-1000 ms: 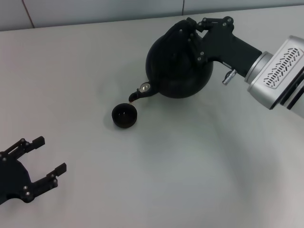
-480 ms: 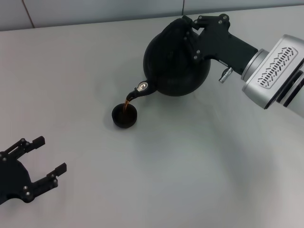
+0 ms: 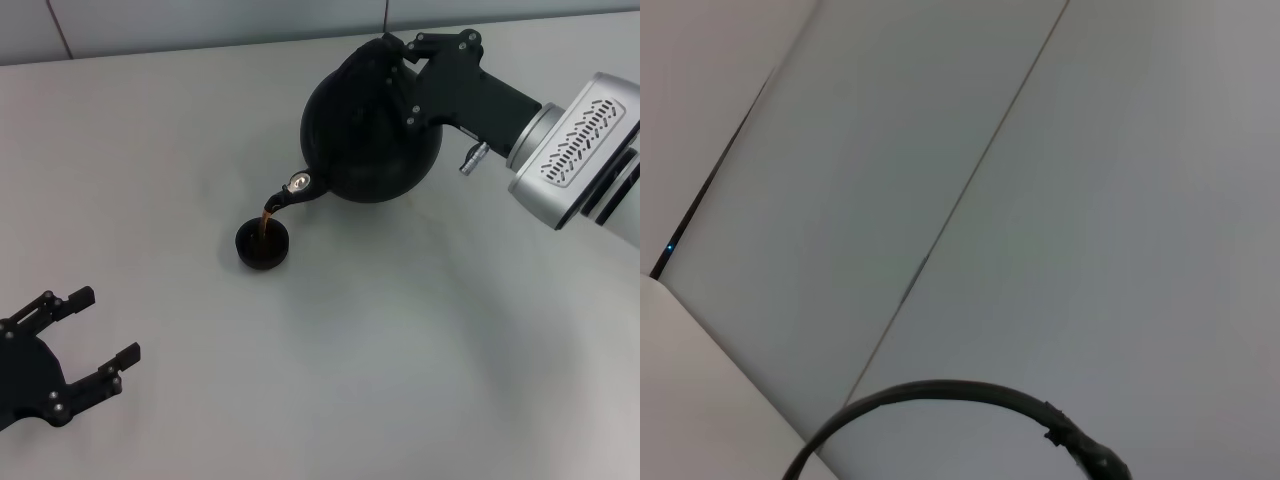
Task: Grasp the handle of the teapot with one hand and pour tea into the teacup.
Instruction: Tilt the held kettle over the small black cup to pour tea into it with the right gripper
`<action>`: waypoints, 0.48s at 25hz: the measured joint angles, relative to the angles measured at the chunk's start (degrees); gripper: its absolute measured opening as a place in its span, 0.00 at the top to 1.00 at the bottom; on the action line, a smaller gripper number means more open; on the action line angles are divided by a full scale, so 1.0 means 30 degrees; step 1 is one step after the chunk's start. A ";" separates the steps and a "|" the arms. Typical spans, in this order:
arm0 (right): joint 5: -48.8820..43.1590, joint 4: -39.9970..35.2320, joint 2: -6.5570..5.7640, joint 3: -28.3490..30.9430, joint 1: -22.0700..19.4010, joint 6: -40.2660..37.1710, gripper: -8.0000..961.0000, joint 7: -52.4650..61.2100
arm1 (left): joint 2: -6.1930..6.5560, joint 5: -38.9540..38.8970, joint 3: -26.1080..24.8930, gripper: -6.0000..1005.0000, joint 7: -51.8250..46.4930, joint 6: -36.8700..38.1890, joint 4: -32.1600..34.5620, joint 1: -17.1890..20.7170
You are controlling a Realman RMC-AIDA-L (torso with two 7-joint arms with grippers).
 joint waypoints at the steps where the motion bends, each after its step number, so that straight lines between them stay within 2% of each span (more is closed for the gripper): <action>1: -0.0027 0.0000 0.0001 0.0000 0.0000 0.0000 0.91 -0.0001 | -0.0001 -0.0001 0.0000 0.20 0.0000 0.0003 -0.0001 0.0000; 12: -0.0126 0.0027 0.0004 -0.0001 0.0000 -0.0001 0.91 0.0043 | -0.0038 0.0002 -0.0001 0.20 0.0000 0.0009 0.0000 0.0000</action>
